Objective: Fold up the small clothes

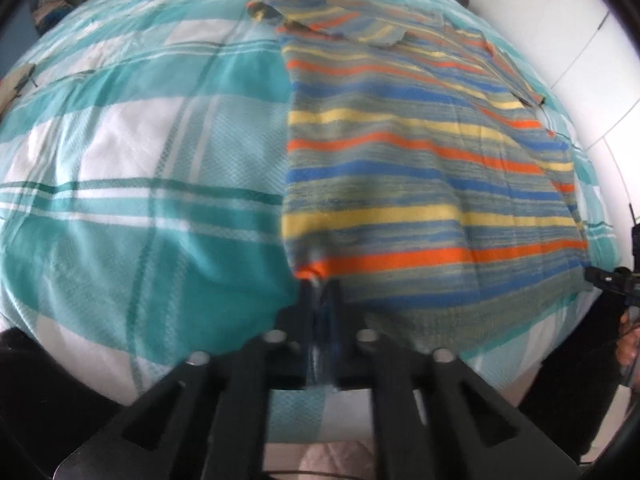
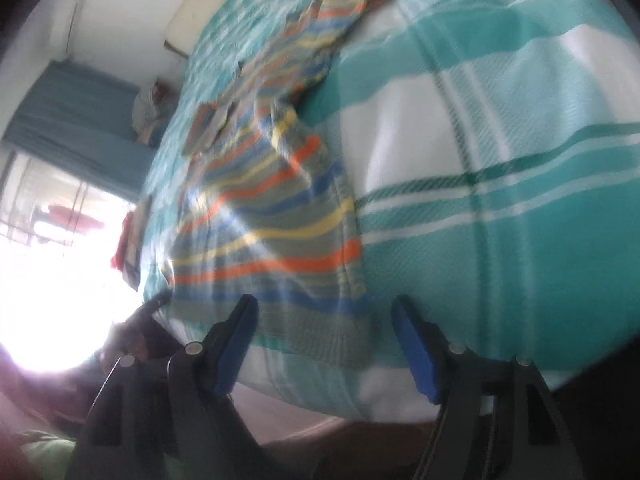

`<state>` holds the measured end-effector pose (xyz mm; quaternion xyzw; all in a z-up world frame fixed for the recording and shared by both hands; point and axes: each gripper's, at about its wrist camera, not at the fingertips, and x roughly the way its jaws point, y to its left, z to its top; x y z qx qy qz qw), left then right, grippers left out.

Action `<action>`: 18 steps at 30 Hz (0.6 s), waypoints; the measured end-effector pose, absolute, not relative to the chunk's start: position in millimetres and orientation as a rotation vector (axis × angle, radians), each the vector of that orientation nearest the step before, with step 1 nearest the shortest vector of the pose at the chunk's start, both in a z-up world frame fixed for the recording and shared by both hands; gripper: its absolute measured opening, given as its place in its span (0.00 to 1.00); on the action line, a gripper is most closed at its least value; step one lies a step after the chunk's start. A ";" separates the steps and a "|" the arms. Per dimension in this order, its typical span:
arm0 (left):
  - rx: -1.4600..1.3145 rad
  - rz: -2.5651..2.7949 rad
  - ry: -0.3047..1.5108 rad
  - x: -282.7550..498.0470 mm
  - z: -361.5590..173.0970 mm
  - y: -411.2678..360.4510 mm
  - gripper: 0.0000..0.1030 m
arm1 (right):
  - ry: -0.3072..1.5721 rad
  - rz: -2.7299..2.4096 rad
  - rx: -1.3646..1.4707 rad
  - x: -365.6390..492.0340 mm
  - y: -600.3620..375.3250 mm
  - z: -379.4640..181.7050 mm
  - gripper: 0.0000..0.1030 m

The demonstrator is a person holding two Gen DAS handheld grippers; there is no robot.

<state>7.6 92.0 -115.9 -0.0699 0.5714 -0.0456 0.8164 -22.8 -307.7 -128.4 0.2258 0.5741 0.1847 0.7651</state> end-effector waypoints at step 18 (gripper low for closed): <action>-0.028 -0.028 1.253 -17.0 -122.3 99.3 0.01 | 1.348 0.240 0.294 -50.2 -289.4 -137.5 0.05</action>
